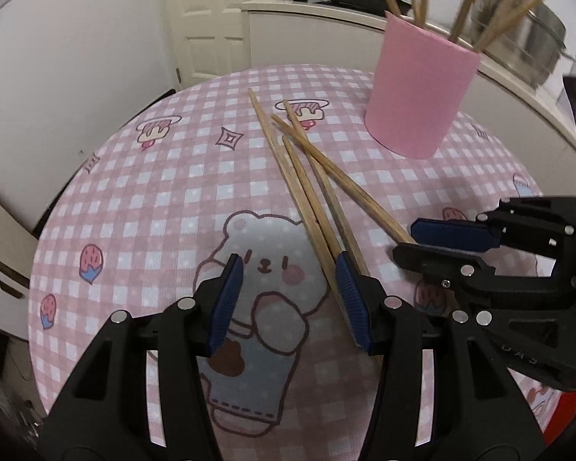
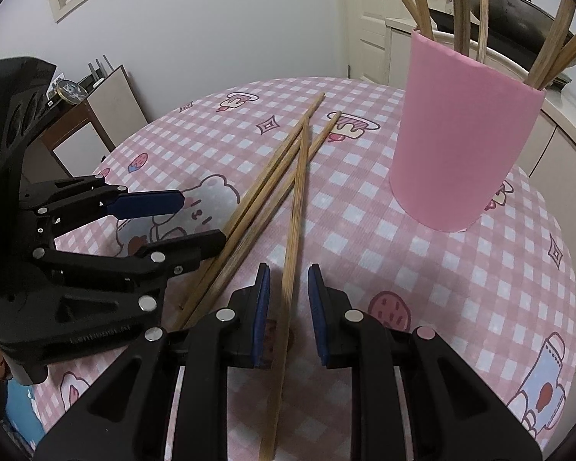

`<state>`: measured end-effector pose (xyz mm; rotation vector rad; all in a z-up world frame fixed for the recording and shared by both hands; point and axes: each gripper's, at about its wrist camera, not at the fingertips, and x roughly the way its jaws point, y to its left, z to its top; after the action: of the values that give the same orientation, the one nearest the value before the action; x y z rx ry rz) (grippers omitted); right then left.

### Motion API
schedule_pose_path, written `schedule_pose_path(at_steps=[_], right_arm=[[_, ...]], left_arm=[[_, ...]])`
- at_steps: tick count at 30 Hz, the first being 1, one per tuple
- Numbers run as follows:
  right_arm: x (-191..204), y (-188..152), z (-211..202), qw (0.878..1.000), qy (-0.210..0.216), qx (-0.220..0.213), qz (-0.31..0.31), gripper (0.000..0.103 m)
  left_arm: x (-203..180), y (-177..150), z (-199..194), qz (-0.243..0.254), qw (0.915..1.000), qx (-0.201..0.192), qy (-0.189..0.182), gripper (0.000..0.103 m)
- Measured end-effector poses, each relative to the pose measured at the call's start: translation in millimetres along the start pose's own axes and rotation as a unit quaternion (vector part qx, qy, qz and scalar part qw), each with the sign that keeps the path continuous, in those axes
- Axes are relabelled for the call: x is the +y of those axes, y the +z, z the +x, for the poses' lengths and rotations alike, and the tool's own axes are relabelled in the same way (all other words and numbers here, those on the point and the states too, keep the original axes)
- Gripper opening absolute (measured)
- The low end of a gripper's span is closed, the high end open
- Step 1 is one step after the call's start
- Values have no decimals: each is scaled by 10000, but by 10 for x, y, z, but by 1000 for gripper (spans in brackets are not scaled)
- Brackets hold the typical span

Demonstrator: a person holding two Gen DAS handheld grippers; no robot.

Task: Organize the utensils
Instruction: 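Move both open grippers down over the loose chopsticks on the table, then close the left gripper on a chopstick while the right gripper closes on another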

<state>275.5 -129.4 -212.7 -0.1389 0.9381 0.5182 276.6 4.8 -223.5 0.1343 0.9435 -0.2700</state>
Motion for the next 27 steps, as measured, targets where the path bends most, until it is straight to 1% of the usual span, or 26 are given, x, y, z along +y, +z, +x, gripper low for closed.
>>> schedule_pose_path(at_steps=[2,5,10,11,12,15,19,21,22,23,24,25,27], right_arm=[[-5,-3,1,10000,-28,6,-16,19],[-20,-6,-2,10000,-41,15,-15,19],[-20,8,11,9999,-86,41,-38,19],[-15,17,17,9999,-108,42,-56,19],[-6,28,24,9999,-127,46,-71,19],[1,45,40,9998,-162,61,-109,19],[8,68,70,9996,-229,58,-149,19],[36,78,84,9993,-290,73,-224,19],[40,77,85,9992,-315,77,-252,18],[43,72,83,9990,-340,87,-278,16],[38,74,85,9990,-344,95,-278,12],[29,73,85,9990,-349,102,-264,9],[4,62,73,9991,-342,125,-229,7]], left_arm=[[-31,8,13,54,10000,9,33,50],[-46,44,41,104,9998,2,182,51],[30,116,122,-18,9998,69,170,53],[38,126,141,-40,9999,100,114,52],[50,132,187,-65,9997,219,57,51],[34,106,180,41,9998,166,74,47],[47,140,208,-83,9997,204,106,47],[31,156,208,-43,9998,160,63,24],[31,161,208,-28,9998,161,59,20],[31,162,209,1,9999,163,50,10],[32,167,218,21,9998,167,56,7],[47,153,205,24,9999,158,38,7],[62,100,166,74,9999,132,29,6]])
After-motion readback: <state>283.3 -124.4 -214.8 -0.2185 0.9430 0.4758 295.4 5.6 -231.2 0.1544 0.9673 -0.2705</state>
